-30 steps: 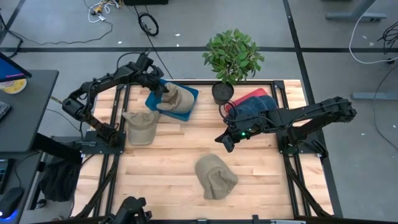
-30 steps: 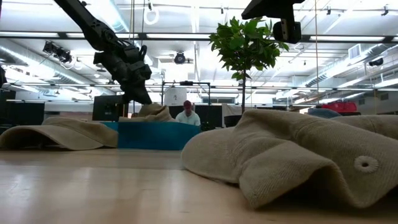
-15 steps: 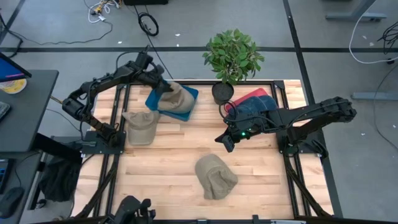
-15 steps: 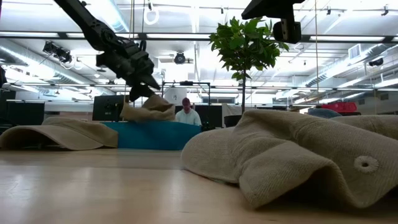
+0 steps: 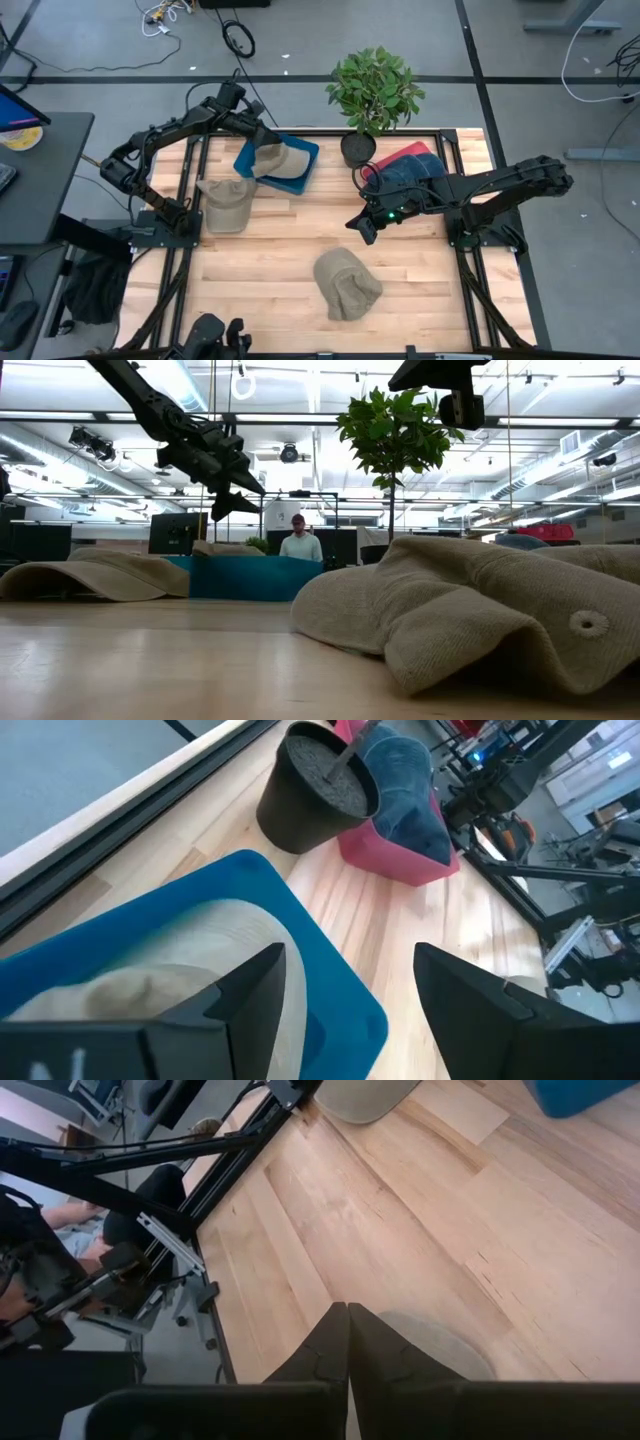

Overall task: Pick & Place hat
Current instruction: Put the middle brown cap into the blue bin

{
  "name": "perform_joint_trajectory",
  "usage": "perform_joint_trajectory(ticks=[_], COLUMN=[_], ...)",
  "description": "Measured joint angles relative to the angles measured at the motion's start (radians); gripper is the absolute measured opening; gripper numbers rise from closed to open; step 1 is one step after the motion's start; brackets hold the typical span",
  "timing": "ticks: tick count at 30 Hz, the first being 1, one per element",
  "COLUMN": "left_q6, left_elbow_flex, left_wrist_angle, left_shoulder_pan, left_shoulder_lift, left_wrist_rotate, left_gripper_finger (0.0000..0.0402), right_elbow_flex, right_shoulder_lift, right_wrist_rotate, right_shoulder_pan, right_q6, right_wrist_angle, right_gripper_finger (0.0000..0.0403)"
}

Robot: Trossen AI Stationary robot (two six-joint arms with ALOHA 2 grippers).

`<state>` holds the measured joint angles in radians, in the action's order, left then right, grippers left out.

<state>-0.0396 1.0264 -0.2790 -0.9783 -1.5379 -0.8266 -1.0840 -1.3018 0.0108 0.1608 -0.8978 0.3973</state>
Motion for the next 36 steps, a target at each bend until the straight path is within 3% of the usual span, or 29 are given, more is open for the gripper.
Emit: perform_joint_trajectory(ticks=[6, 13, 15, 21, 28, 36], left_q6=[-0.001, -0.084, -0.077, 0.077, 0.232, 0.226], left_elbow_flex=[0.0, 0.0, 0.0, 0.0, 0.009, 0.009], left_wrist_angle=[0.002, -0.012, -0.03, -0.15, -0.48, -0.598], left_shoulder_pan=[0.0, 0.002, 0.016, 0.086, 0.221, 0.307], left_shoulder_lift=[0.0, 0.007, 0.026, 0.078, 0.111, 0.112], left_wrist_rotate=[0.01, -0.333, -0.34, -0.041, 0.192, 0.586], left_gripper_finger=[0.0227, 0.0227, 0.0227, 0.0212, 0.019, 0.0172], right_elbow_flex=[0.0, 0.0, 0.0, 0.0, 0.0, 0.0], right_shoulder_lift=[0.0, 0.0, 0.0, 0.0, 0.0, 0.0], right_wrist_rotate=[0.0, 0.0, 0.0, 0.0, 0.0, 0.0], right_shoulder_pan=[0.0, 0.0, 0.0, 0.0, 0.0, 0.0], right_q6=[-0.002, -0.002, 0.0, 0.012, 0.012, 0.019], right_wrist_angle=[0.0, 0.0, 0.0, 0.0, 0.0, 0.0], right_gripper_finger=[0.0006, 0.0006, 0.0006, 0.0006, 0.0006, 0.0006])
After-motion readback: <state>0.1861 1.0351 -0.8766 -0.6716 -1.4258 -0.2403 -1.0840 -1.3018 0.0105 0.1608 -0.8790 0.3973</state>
